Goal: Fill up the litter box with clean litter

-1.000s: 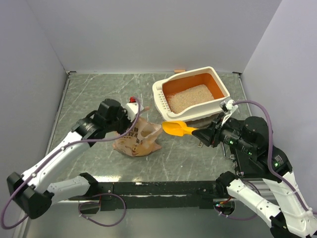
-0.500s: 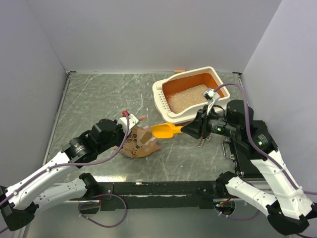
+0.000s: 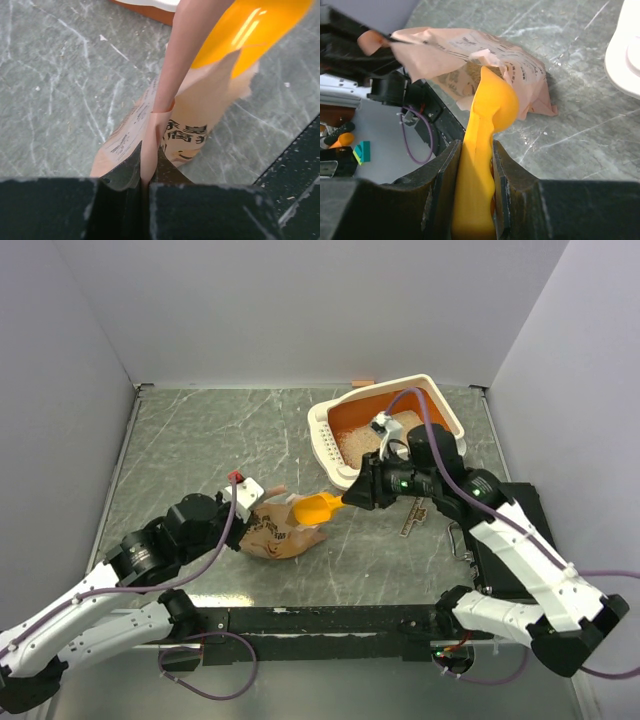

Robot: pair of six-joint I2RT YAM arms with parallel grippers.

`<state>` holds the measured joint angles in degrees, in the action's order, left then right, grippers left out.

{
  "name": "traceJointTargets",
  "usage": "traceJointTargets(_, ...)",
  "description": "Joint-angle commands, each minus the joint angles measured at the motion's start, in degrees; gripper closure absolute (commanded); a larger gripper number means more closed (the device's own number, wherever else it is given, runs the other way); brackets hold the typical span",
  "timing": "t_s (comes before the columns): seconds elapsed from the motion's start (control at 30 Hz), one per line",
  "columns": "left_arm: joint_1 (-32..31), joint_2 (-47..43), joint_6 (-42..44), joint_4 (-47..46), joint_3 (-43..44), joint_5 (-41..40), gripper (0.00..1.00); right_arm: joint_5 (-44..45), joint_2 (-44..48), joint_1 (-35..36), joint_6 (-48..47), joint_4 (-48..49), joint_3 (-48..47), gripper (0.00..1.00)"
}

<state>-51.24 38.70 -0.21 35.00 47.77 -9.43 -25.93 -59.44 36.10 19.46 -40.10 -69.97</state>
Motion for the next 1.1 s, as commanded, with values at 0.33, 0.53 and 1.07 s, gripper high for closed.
traceJointTargets(0.33, -4.65, -1.34, -5.42, -12.32, 0.57, 4.06, 0.99, 3.60, -10.77, 6.61, 3.12, -0.16, -2.00, 1.00)
traceJointTargets(0.53, -6.23, -3.36, -6.12, -13.91, 1.63, 5.13, 0.99, 8.26, -17.55, 8.64, 2.86, -4.72, -7.01, 1.00)
traceJointTargets(1.07, -6.94, -5.56, -5.86, -15.67, -5.31, 2.84, 0.99, 6.60, -27.83, 10.57, 5.23, 2.56, -0.35, 1.00)
